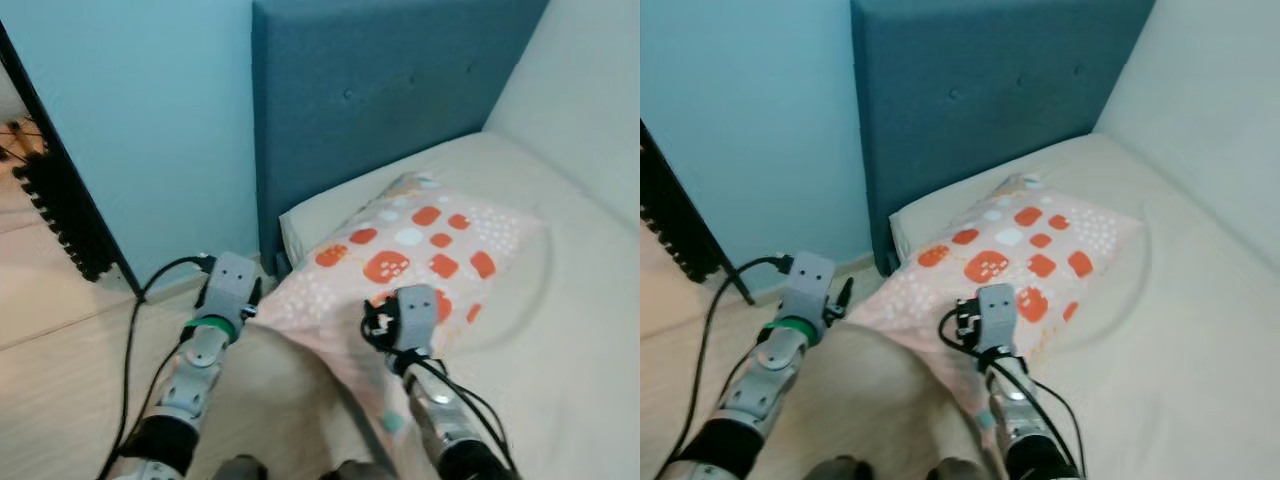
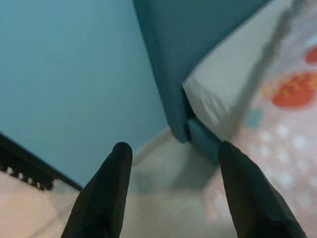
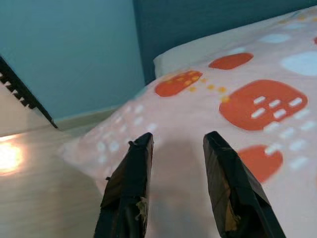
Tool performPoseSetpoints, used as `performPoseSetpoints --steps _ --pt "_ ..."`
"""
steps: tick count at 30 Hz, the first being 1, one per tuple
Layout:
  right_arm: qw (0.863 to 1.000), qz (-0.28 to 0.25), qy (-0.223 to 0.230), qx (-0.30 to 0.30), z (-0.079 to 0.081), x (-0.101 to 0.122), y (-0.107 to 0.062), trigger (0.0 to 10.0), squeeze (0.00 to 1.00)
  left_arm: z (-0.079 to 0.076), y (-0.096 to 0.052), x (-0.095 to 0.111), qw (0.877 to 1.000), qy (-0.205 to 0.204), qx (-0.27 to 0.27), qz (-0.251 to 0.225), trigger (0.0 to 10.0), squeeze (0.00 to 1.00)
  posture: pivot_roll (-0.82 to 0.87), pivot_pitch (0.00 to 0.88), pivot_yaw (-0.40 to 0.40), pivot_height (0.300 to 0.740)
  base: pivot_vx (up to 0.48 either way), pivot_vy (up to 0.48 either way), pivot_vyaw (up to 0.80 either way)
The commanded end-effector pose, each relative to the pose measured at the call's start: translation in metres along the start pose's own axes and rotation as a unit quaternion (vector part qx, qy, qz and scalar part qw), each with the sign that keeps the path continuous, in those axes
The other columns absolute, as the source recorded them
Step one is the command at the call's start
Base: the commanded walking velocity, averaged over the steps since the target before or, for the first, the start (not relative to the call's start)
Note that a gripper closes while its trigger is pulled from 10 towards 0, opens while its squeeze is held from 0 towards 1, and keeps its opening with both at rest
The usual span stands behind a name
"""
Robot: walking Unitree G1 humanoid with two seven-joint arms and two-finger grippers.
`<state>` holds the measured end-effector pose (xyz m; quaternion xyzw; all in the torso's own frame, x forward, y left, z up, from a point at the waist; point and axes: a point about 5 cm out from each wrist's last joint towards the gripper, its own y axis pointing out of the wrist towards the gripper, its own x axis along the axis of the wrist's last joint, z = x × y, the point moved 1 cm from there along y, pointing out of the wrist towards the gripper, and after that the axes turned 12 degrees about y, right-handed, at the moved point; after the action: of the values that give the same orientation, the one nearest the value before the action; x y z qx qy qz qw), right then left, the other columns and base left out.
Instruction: Clean up the room
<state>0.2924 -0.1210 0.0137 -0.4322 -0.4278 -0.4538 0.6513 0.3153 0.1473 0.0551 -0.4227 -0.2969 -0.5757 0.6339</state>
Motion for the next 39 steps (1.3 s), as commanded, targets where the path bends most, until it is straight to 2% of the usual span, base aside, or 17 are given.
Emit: performPoseSetpoints --steps 1,30,31,32,34,39 --pt "1.000 0.009 0.003 -0.018 -0.010 -0.003 -0.004 10.0 0.00 -0.009 0.000 0.003 1.000 -0.003 -0.013 -0.003 10.0 0.00 -0.02 0.004 -0.004 0.740 0.446 0.000 -0.58" --pt "1.000 0.008 -0.002 -0.021 -0.011 -0.002 -0.004 10.0 0.00 -0.009 0.001 0.004 1.000 -0.004 -0.013 -0.007 10.0 0.00 -0.02 0.002 -0.003 0.740 0.446 0.000 -0.04" --pt "0.999 0.009 -0.014 -0.039 -0.017 -0.003 -0.006 10.0 0.00 -0.021 0.006 0.010 0.997 0.003 -0.075 -0.010 10.0 0.00 -0.04 0.016 0.008 0.740 0.000 0.000 0.00" --pt "0.999 0.009 -0.014 -0.039 -0.017 -0.003 -0.006 10.0 0.00 -0.021 0.006 0.010 0.997 0.003 -0.075 -0.010 10.0 0.00 -0.04 0.016 0.008 0.740 0.000 0.000 0.00" --pt "0.998 0.009 -0.026 -0.060 -0.025 -0.003 -0.009 10.0 0.00 -0.035 0.009 0.018 0.988 0.012 -0.151 -0.012 10.0 0.00 -0.04 0.019 0.009 0.740 0.000 0.000 0.00" --pt "0.998 0.009 -0.024 -0.057 -0.025 -0.003 -0.009 10.0 0.00 -0.039 0.007 0.017 0.985 0.015 -0.169 -0.011 10.0 0.00 -0.04 0.021 0.009 0.740 0.000 0.000 0.00"
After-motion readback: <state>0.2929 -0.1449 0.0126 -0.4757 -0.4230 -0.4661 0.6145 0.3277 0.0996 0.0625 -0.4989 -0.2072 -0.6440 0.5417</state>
